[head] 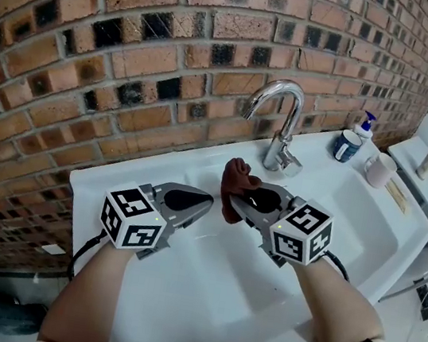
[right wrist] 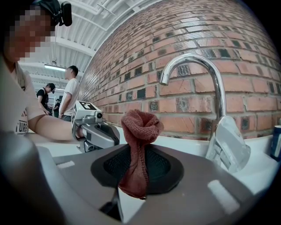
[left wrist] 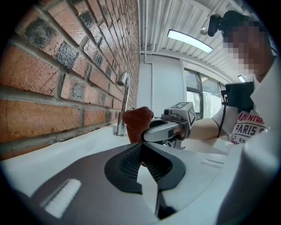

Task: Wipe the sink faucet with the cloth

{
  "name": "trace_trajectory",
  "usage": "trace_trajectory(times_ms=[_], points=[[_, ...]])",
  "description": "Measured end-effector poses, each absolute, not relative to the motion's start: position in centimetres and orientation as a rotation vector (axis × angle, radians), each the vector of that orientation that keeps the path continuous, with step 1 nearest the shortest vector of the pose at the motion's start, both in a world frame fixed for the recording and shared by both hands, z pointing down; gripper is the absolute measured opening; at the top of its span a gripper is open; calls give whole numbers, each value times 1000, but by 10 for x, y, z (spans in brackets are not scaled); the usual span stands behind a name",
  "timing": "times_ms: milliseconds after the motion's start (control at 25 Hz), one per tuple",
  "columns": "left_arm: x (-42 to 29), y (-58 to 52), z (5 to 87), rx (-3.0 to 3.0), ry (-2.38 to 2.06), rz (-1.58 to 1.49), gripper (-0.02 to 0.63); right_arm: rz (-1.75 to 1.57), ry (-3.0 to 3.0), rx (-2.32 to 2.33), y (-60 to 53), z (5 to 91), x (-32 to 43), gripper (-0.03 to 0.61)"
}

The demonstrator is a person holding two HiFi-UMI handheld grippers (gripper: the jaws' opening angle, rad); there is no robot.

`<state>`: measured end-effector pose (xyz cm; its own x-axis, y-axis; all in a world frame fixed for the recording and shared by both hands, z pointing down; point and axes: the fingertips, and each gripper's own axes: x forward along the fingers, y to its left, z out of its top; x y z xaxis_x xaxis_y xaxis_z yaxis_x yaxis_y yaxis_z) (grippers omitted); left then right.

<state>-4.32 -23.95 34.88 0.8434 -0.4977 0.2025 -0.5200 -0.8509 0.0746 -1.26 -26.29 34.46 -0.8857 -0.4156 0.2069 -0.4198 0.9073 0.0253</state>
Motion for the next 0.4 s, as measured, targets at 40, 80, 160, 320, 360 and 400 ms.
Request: trace_trajectory(times_ms=[40,80,160,320,360,400], points=[[-43,-240,349,2894,-802,266,6,31,-2863,633,-263,345,-13,91],[-43,-240,349,2894,-802,267,6,32,-2862,633,-263,345,-13,91],[-43,-240,349,2893,-804,267,6,33,-2862,630,-263,345,-13,91],[-43,-240,349,2892,-814,263,6,36,-2859,623,-262,347,-13,91],[-44,-241,349,2892,-816,263,6,35,-2859,621,-262,347,-13,91],[-44,-241,349,2892,-817,262,6,35,-2858,620,-262,347,-13,91]])
